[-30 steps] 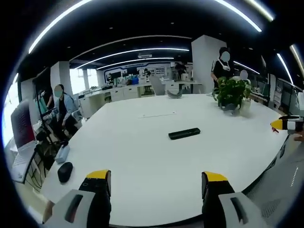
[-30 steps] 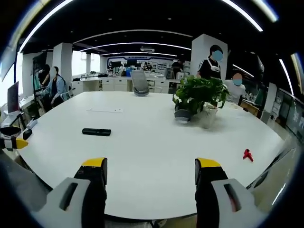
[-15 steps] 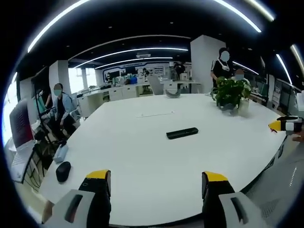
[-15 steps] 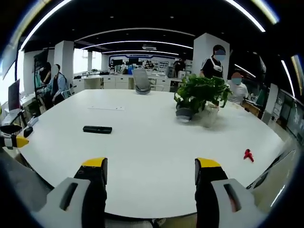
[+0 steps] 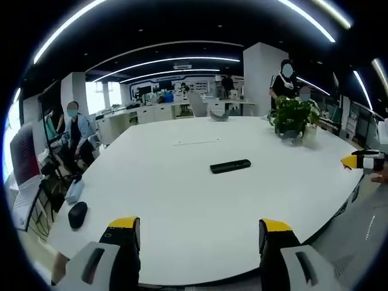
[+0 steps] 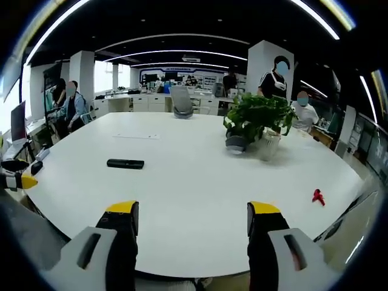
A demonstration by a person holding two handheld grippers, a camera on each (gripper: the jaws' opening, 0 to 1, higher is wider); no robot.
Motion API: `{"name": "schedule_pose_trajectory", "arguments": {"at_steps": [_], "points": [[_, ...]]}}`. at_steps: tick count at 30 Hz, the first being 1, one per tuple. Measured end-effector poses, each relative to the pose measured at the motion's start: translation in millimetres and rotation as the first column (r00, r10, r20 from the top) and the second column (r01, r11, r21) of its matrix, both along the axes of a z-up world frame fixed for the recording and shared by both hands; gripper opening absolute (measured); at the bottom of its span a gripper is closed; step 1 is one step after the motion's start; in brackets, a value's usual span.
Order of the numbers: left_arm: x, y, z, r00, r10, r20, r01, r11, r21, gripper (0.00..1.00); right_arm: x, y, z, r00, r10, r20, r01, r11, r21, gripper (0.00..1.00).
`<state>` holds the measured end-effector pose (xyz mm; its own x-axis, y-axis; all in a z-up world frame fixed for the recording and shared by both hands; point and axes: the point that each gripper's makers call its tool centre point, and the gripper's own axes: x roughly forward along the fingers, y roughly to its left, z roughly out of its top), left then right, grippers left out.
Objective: Press the specified remote control buttons in sequence, fully releasing each button before pressing the next.
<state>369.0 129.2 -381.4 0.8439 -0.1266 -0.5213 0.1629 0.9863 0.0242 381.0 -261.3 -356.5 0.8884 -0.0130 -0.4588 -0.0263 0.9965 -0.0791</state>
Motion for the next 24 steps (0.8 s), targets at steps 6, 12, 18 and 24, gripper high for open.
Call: {"name": "schedule_pose_trajectory", "arguments": {"at_steps": [6, 12, 18, 24], "points": [[1.7, -1.1, 1.5, 1.0, -0.02, -0.014, 0.02, 1.0, 0.004, 0.84, 0.0, -1.4, -1.0, 1.0, -0.009, -0.007, 0.009, 1.0, 0.008, 0.74], [17.7, -5.2, 10.0, 0.992, -0.122, -0.027, 0.124, 0.99, 0.073, 0.84, -0.7, -2.6, -2.3, 1.0, -0.017, -0.014, 0.017, 1.0, 0.018, 0.72], [44.1, -5.0, 18.8, 0.981, -0.191, -0.034, 0.194, 0.974, 0.115, 0.82, -0.4, -1.6, -2.2, 1.0, -0.012, -0.012, 0.012, 1.0, 0.025, 0.7], [68.3, -11.7, 30.1, 0.961, -0.274, -0.041, 0.277, 0.951, 0.138, 0.81, -0.8, -3.8, -2.5, 1.0, -0.023, -0.014, 0.023, 0.999, 0.031, 0.69]]}}
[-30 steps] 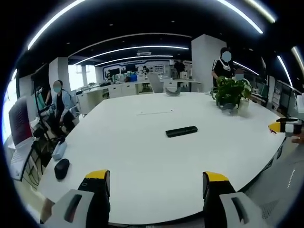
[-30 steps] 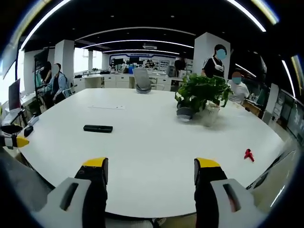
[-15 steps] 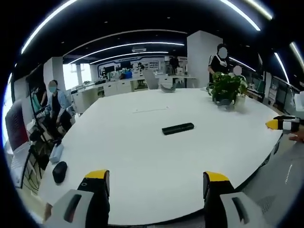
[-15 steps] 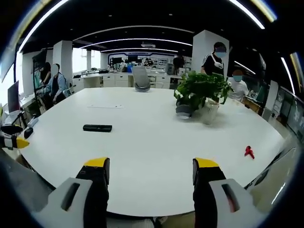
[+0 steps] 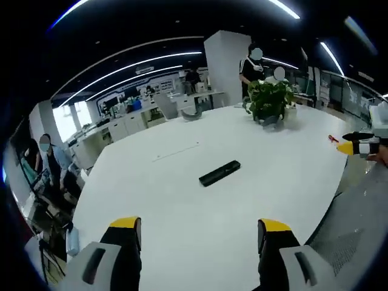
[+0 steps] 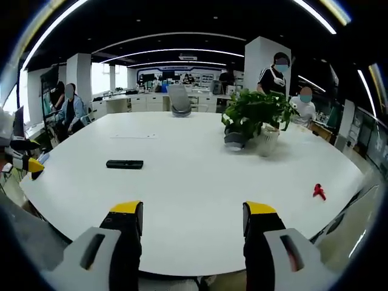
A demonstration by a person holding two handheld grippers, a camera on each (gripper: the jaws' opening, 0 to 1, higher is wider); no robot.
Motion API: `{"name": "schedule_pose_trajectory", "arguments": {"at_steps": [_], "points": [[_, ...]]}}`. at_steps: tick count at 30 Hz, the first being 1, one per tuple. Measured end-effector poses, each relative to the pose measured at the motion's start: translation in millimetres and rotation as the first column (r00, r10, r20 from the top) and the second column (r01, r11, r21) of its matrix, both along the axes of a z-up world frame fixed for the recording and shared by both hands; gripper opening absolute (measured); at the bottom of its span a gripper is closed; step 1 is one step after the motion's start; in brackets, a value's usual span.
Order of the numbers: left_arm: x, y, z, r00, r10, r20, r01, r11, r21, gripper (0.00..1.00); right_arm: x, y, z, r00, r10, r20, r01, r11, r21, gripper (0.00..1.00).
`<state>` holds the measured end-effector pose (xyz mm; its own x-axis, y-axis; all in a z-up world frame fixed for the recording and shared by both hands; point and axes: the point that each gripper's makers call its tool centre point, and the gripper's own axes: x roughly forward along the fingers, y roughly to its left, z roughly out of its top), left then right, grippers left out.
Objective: Press the specified remote control buttons in sequence, fully releasing each button before pressing the next.
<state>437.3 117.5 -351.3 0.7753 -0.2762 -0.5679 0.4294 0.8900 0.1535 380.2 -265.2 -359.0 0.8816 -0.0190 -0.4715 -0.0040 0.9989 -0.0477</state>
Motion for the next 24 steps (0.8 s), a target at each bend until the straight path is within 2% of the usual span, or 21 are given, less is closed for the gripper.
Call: {"name": "schedule_pose_trajectory", "arguments": {"at_steps": [5, 7, 16, 21, 24], "points": [[12.8, -10.8, 2.0, 0.997, -0.061, -0.052, 0.059, 0.998, -0.036, 0.81, -0.7, 0.8, -1.8, 1.0, 0.004, -0.011, -0.004, 1.0, 0.001, 0.67], [17.4, -13.9, 3.9, 0.995, -0.084, -0.053, 0.082, 0.996, -0.033, 0.81, -0.7, 1.1, -1.7, 1.0, 0.006, -0.01, -0.006, 1.0, -0.001, 0.67], [47.2, -29.1, 13.4, 0.983, -0.174, -0.06, 0.175, 0.984, 0.012, 0.81, -0.8, -0.5, -1.6, 1.0, -0.004, -0.009, 0.004, 1.0, 0.005, 0.66], [59.7, -39.5, 9.5, 0.968, -0.232, -0.091, 0.238, 0.97, 0.056, 0.81, -1.0, 0.0, -3.8, 1.0, 0.0, -0.022, 0.0, 1.0, -0.002, 0.65], [68.2, -48.8, 7.1, 0.957, -0.276, -0.095, 0.285, 0.953, 0.101, 0.81, -1.2, -0.4, -5.9, 0.999, 0.001, -0.032, -0.001, 1.0, -0.006, 0.65]]}}
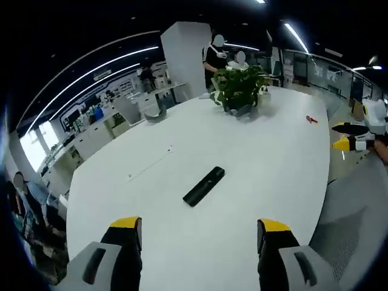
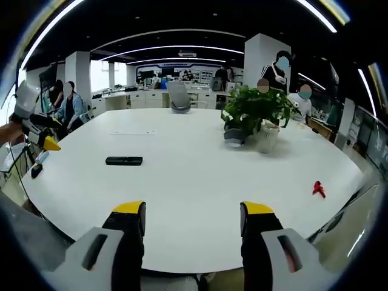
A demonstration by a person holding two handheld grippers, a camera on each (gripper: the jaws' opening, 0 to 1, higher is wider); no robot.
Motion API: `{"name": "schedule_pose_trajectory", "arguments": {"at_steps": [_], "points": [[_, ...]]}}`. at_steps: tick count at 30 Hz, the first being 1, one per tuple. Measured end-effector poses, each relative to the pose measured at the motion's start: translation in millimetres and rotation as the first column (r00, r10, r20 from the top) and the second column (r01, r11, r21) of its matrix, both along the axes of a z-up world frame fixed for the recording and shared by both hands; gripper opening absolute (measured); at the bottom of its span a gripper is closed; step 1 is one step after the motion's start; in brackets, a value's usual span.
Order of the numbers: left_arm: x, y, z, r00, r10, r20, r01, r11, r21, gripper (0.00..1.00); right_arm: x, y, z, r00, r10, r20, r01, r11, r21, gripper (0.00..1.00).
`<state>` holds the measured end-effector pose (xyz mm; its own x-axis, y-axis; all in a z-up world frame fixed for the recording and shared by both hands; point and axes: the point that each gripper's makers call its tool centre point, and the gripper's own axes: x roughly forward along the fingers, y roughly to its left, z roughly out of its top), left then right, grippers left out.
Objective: Press the specified remote control buttons in sequence, fully releasing each button before pressing the next.
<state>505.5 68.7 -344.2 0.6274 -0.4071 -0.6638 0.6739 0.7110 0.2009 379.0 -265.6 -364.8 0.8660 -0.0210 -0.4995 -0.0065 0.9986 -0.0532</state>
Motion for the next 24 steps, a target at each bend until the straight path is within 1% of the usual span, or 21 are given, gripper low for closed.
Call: {"name": "schedule_pose_trajectory", "arguments": {"at_steps": [5, 9, 10, 13, 16, 19, 21, 23, 24], "points": [[9.8, -15.0, -6.6, 0.998, -0.058, -0.016, 0.058, 0.998, 0.001, 0.8, -0.3, -0.3, -1.9, 1.0, 0.001, -0.011, -0.001, 1.0, -0.006, 0.65], [19.0, -22.4, -15.4, 0.993, -0.116, -0.023, 0.117, 0.992, 0.039, 0.77, -0.7, -1.2, -3.3, 1.0, -0.002, -0.019, 0.002, 1.0, -0.009, 0.64], [19.7, -23.3, -15.7, 0.992, -0.121, -0.025, 0.122, 0.992, 0.041, 0.76, -0.7, -1.3, -3.3, 1.0, -0.002, -0.019, 0.002, 1.0, -0.01, 0.64], [28.6, -30.3, -18.5, 0.985, -0.167, -0.04, 0.169, 0.984, 0.051, 0.76, -1.1, -1.3, -4.7, 1.0, -0.002, -0.026, 0.002, 1.0, -0.013, 0.64], [36.4, -31.4, -22.2, 0.98, -0.19, -0.053, 0.193, 0.979, 0.067, 0.75, -1.4, -1.1, -5.6, 1.0, 0.0, -0.032, 0.0, 1.0, -0.018, 0.64], [46.7, -34.8, -27.9, 0.969, -0.235, -0.07, 0.241, 0.967, 0.085, 0.73, -1.7, -2.3, -6.4, 0.999, -0.005, -0.038, 0.004, 1.0, -0.021, 0.64], [52.2, -38.9, -31.8, 0.955, -0.287, -0.073, 0.293, 0.951, 0.1, 0.7, -2.0, -2.9, -6.9, 0.999, -0.008, -0.041, 0.007, 1.0, -0.021, 0.64], [59.6, -40.2, -37.7, 0.945, -0.316, -0.08, 0.324, 0.937, 0.128, 0.64, -1.9, -3.1, -6.8, 0.999, -0.01, -0.041, 0.009, 1.0, -0.022, 0.64], [61.3, -42.5, -41.0, 0.936, -0.341, -0.087, 0.351, 0.925, 0.145, 0.61, -1.8, -3.5, -6.8, 0.999, -0.011, -0.041, 0.01, 1.0, -0.026, 0.64]]}}
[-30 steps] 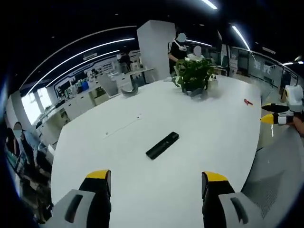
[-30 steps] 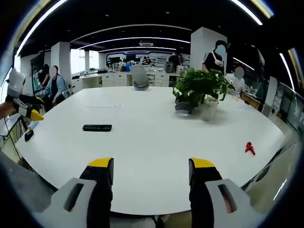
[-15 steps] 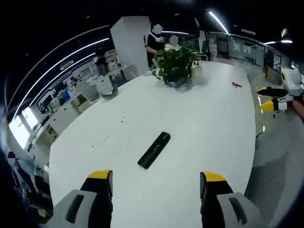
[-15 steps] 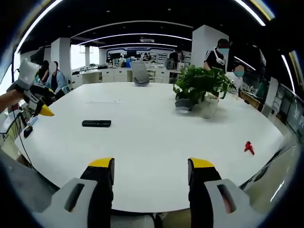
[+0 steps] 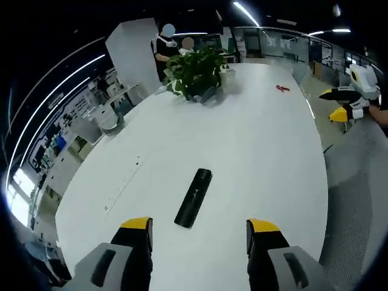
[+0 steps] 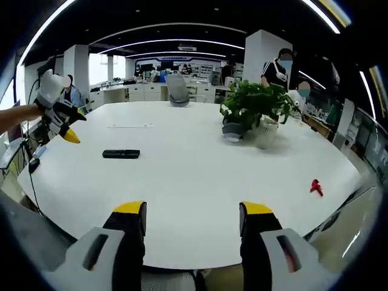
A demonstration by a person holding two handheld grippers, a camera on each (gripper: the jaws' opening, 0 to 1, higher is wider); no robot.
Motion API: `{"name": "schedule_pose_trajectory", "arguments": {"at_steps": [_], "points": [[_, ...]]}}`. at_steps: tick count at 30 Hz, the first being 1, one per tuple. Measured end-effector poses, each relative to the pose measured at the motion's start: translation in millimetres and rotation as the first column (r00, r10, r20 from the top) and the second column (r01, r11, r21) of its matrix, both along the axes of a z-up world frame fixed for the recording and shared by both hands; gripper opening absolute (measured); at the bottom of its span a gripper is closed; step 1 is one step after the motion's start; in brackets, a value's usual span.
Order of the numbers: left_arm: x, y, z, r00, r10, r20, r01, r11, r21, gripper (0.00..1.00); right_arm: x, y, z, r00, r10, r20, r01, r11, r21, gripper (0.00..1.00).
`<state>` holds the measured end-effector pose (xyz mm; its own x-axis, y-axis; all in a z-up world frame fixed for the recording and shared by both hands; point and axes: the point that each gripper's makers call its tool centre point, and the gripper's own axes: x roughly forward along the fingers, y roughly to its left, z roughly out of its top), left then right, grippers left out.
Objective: Press the specified remote control buttons in sequence, fully releasing each button before pressing the next.
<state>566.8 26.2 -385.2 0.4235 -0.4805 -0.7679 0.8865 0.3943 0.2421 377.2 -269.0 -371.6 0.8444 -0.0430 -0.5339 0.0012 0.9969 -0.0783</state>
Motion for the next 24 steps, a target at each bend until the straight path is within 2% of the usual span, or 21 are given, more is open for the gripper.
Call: {"name": "schedule_pose_trajectory", "arguments": {"at_steps": [2, 3, 6, 8, 14, 16, 17, 24], "points": [[7.3, -1.7, -5.6, 1.0, -0.012, -0.012, 0.012, 1.0, 0.004, 0.61, -0.2, 0.3, -1.1, 1.0, 0.002, -0.006, -0.002, 1.0, 0.0, 0.64], [7.9, -1.8, -11.3, 0.998, -0.027, -0.048, 0.028, 0.999, 0.02, 0.61, -0.3, 0.8, -1.7, 1.0, 0.005, -0.01, -0.005, 1.0, -0.001, 0.64], [15.4, -2.8, -18.7, 0.997, -0.06, -0.05, 0.062, 0.997, 0.048, 0.59, -0.3, 1.2, -1.9, 1.0, 0.007, -0.012, -0.008, 1.0, -0.005, 0.64], [17.8, -1.0, -28.8, 0.993, -0.083, -0.085, 0.091, 0.992, 0.087, 0.57, -0.4, 0.8, -2.2, 1.0, 0.005, -0.013, -0.005, 1.0, -0.004, 0.64], [32.0, -1.7, -48.9, 0.988, -0.101, -0.118, 0.116, 0.984, 0.133, 0.54, 0.3, 0.0, -2.4, 1.0, 0.001, -0.014, -0.001, 1.0, -0.003, 0.63], [38.2, -0.7, -57.1, 0.985, -0.108, -0.135, 0.128, 0.979, 0.156, 0.5, 0.3, 0.7, -3.4, 1.0, 0.005, -0.02, -0.006, 1.0, -0.007, 0.63], [41.0, -1.1, -60.3, 0.984, -0.107, -0.14, 0.129, 0.979, 0.159, 0.47, 0.4, 1.0, -3.9, 1.0, 0.007, -0.023, -0.007, 1.0, -0.008, 0.63], [54.5, -10.9, -76.2, 0.98, -0.115, -0.162, 0.14, 0.978, 0.157, 0.47, 0.3, 0.7, -6.2, 0.999, 0.006, -0.037, -0.006, 1.0, -0.014, 0.63]]}}
